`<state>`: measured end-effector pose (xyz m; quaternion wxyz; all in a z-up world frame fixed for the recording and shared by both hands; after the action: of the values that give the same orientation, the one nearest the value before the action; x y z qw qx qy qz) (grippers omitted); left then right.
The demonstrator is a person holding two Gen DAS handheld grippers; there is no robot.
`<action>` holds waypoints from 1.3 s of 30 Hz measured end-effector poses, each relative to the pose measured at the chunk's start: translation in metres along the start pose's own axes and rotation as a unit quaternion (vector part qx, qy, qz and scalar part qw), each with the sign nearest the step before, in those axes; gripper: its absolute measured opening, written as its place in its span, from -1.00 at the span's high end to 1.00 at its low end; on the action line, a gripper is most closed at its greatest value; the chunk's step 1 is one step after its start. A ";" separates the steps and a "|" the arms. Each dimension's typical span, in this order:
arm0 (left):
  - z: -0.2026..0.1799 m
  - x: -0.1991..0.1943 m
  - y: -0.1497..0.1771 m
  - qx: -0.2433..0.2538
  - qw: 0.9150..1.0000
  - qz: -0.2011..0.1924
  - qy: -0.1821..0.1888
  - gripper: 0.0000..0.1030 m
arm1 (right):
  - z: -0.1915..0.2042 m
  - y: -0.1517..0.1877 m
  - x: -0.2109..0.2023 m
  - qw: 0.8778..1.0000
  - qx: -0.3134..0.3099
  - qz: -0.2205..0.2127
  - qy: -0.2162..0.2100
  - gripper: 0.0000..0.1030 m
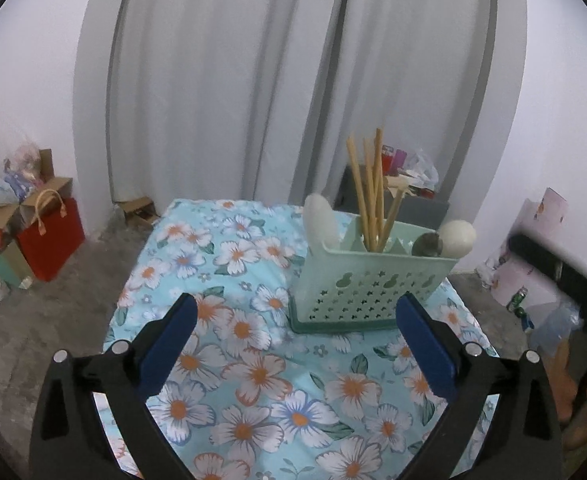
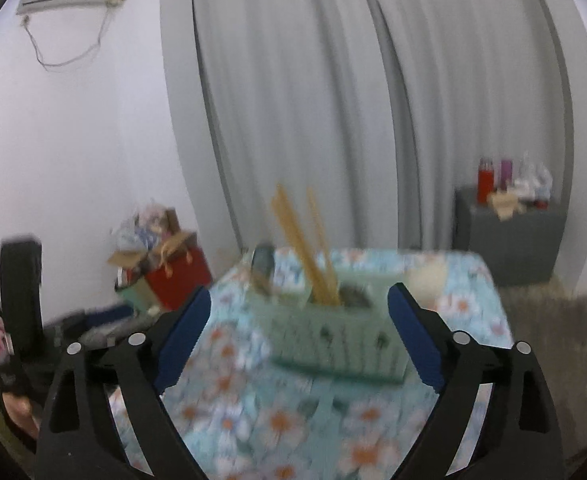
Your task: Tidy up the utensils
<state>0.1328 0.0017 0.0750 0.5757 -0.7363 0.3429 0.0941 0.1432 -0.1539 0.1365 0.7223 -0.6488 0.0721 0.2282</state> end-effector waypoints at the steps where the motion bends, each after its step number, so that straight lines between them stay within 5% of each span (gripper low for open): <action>1: 0.000 -0.002 0.000 0.000 1.000 -0.003 -0.004 -0.89 | 0.003 0.003 0.000 1.000 0.003 0.008 -0.002 -0.72; 13: -0.007 -0.023 0.004 -0.013 0.996 -0.027 -0.086 -0.89 | 0.018 0.036 -0.021 0.998 0.032 0.047 0.033 -0.84; 23: -0.019 -0.019 0.006 0.019 0.983 -0.040 -0.180 -0.89 | 0.010 0.044 -0.020 0.993 0.049 0.066 0.090 -0.84; 31: -0.030 -0.006 0.016 0.050 0.978 -0.034 -0.200 -0.89 | 0.006 0.050 -0.010 0.989 0.044 0.085 0.115 -0.84; 39: -0.033 0.002 0.014 0.025 0.983 -0.023 -0.180 -0.89 | -0.002 0.051 -0.012 0.985 0.042 0.085 0.143 -0.84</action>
<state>0.1170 -0.0304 0.0730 0.6480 -0.7007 0.2190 0.2028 0.1114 -0.1556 0.0949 0.7094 -0.6352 0.2390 0.1900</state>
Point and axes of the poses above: each gripper's, at about its wrist camera, not at the fingertips, and x roughly the way its jaws point, z to its left, y to its underside, the point moved 1 cm from there along x, roughly the way its jaws point, and after that the axes turned 9 degrees about -x, right-handed, at the moved point
